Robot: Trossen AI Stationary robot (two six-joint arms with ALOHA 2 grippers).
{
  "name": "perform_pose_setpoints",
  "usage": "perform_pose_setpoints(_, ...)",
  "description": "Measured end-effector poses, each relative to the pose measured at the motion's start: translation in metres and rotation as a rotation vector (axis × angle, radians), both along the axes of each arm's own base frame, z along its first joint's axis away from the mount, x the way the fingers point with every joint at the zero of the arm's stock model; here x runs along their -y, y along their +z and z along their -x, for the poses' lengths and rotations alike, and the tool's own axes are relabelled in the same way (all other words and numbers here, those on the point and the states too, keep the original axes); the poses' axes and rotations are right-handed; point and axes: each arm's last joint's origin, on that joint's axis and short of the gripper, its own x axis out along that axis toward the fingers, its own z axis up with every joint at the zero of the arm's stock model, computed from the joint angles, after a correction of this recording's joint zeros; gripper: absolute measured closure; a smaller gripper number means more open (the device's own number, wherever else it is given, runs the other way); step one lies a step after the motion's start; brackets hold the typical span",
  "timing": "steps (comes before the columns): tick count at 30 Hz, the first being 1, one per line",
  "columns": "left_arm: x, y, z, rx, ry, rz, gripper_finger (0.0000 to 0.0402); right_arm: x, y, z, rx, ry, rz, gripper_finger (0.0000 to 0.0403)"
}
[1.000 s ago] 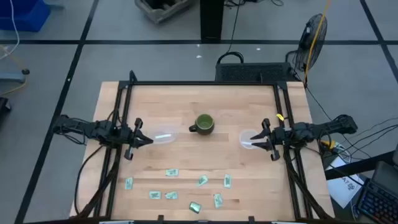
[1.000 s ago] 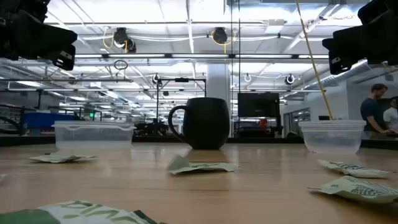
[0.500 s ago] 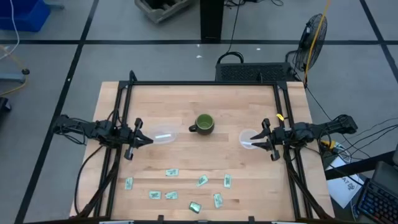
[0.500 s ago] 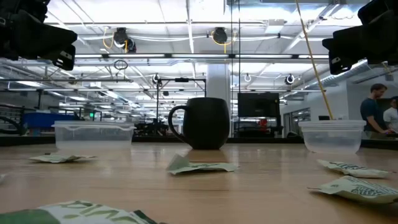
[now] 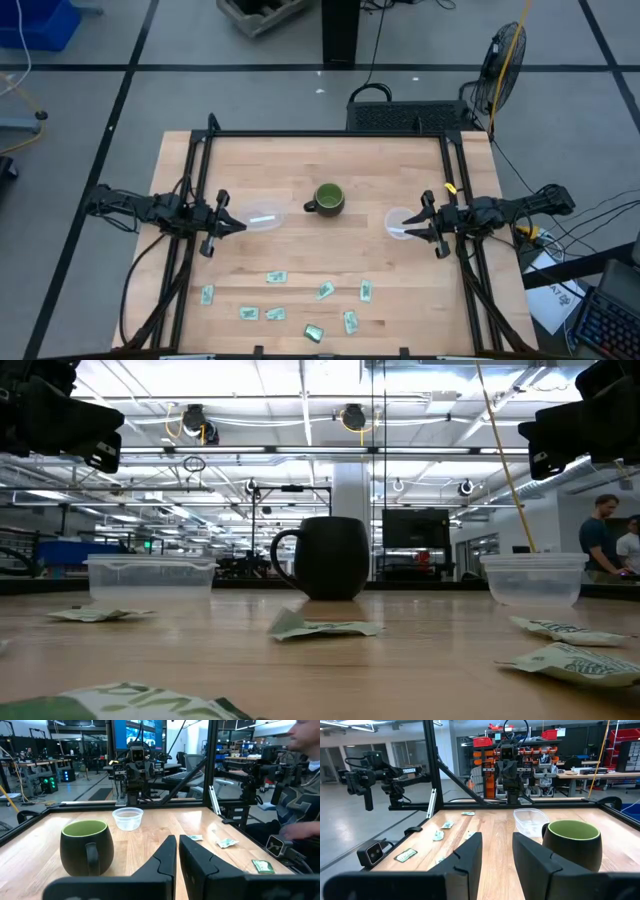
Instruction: Pick and place Stevia / Truvia into bins
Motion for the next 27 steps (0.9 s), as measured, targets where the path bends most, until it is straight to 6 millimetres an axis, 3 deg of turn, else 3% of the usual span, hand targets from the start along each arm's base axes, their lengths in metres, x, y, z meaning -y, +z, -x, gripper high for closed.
perform_pose_setpoints(17,0.0000,0.0000,0.0000,0.000,0.000,0.000,0.0376,0.0000,0.0000,0.0000,0.000,0.000,0.003,0.0303)
perform_pose_setpoints(22,0.0000,0.0000,0.0000,0.000,0.000,0.000,0.0376,0.0042,0.0005,-0.0004,0.029,-0.151,0.302,0.0303)
perform_pose_setpoints(27,0.0000,0.0000,0.0000,0.000,-0.001,0.000,0.0376,0.0072,0.0009,-0.0002,0.022,-0.257,0.459,0.0303)
